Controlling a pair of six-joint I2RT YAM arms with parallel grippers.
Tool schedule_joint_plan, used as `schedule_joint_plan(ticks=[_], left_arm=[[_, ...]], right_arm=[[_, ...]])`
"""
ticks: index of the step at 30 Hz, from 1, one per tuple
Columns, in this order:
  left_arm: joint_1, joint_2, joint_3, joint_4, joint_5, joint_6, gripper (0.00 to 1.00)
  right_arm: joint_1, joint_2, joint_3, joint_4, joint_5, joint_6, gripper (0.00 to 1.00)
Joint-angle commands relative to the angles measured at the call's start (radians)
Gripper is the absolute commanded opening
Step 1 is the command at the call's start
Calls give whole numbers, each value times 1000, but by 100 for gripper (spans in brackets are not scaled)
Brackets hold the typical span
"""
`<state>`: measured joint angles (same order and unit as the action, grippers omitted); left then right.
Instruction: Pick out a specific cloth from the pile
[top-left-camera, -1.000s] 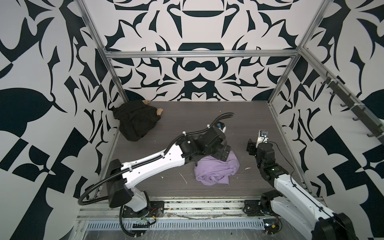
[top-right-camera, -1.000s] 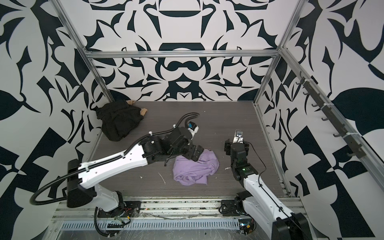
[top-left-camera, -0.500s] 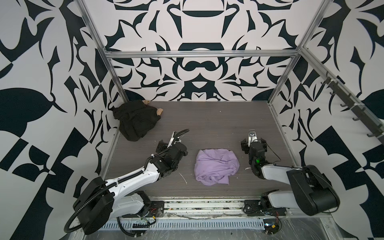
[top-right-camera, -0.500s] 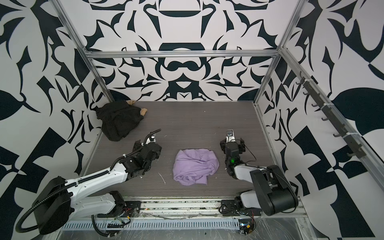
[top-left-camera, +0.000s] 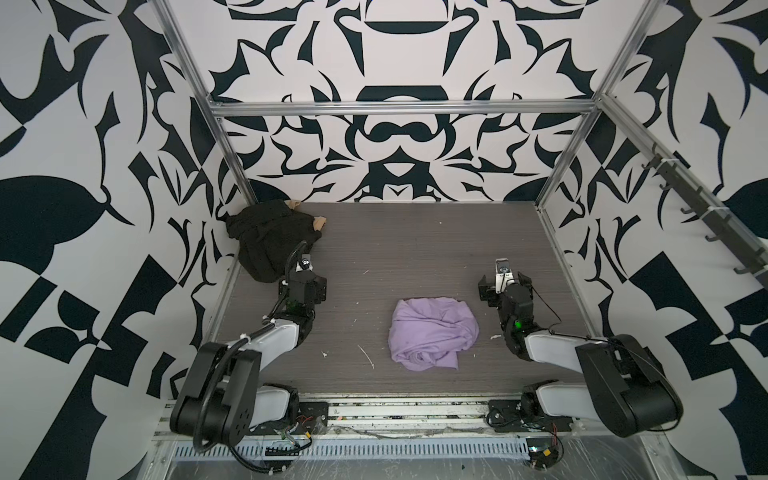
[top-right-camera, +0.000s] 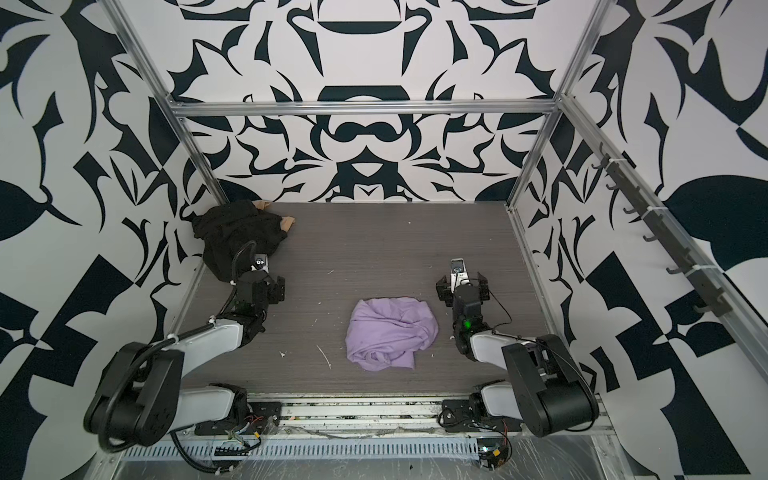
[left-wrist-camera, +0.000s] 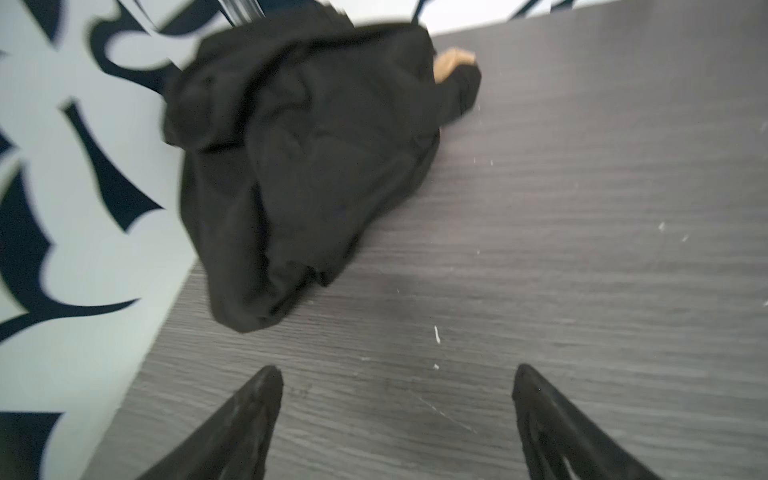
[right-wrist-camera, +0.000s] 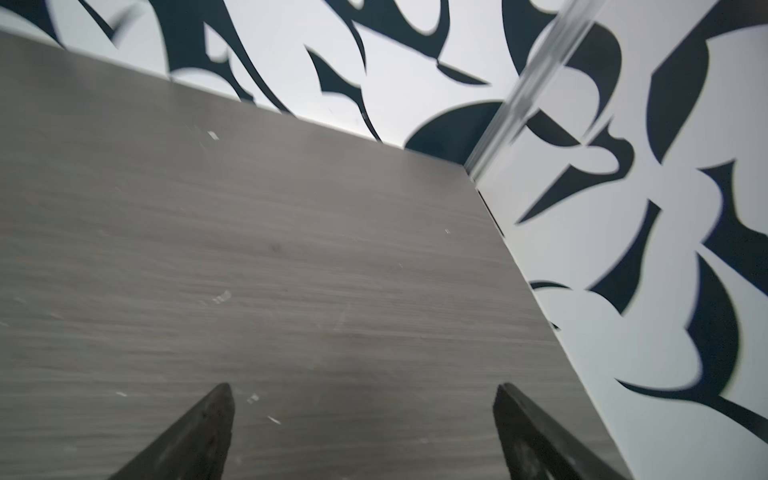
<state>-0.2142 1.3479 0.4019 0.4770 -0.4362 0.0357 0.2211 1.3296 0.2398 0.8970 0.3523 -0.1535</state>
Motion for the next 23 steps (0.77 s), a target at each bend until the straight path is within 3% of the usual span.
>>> schedule_joint_plan(ticks=[1, 5, 6, 8, 9, 10, 18, 23], left_arm=[[39, 40, -4, 213, 160, 32, 87], [88, 157, -40, 399, 232, 0, 80], [98, 193, -51, 450, 245, -6, 79], [112, 210, -50, 469, 274, -10, 84], [126, 209, -50, 468, 292, -19, 93], [136, 216, -49, 478, 280, -33, 100], [142, 222, -31, 455, 267, -44, 100], [143, 217, -37, 459, 268, -43, 100]], right_arm=[[-19, 111, -3, 146, -84, 61, 99], [-28, 294, -53, 449, -95, 46, 100], [-28, 271, -32, 386, -76, 48, 100], [-28, 233, 87, 106, 80, 131, 100], [-51, 233, 96, 77, 56, 151, 100], [-56, 233, 81, 101, 81, 155, 100], [-82, 240, 121, 29, -34, 158, 100], [-84, 234, 112, 43, -42, 147, 100]])
